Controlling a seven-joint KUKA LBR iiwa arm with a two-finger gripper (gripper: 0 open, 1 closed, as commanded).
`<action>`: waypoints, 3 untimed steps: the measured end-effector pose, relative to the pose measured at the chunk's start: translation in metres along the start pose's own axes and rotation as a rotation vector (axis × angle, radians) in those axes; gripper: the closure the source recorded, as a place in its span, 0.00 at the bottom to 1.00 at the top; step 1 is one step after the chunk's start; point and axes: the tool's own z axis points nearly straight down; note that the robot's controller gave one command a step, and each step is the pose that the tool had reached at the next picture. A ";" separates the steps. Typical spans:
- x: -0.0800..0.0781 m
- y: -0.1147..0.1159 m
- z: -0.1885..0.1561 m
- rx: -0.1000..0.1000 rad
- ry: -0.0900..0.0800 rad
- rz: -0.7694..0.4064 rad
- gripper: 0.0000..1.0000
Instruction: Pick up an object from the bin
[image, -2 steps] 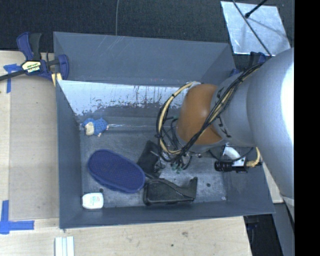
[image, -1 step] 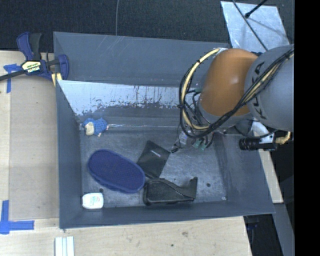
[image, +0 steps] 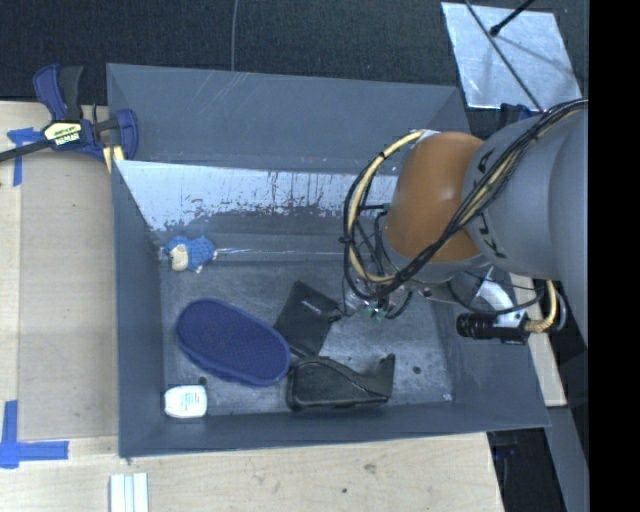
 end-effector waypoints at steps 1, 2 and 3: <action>-0.001 0.000 -0.001 -0.001 -0.002 -0.002 0.00; -0.012 0.010 0.059 0.002 0.001 0.306 0.00; -0.013 0.011 0.058 0.000 0.000 0.303 1.00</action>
Offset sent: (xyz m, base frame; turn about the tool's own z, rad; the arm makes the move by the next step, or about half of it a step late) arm 0.0000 0.0000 0.0000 0.0000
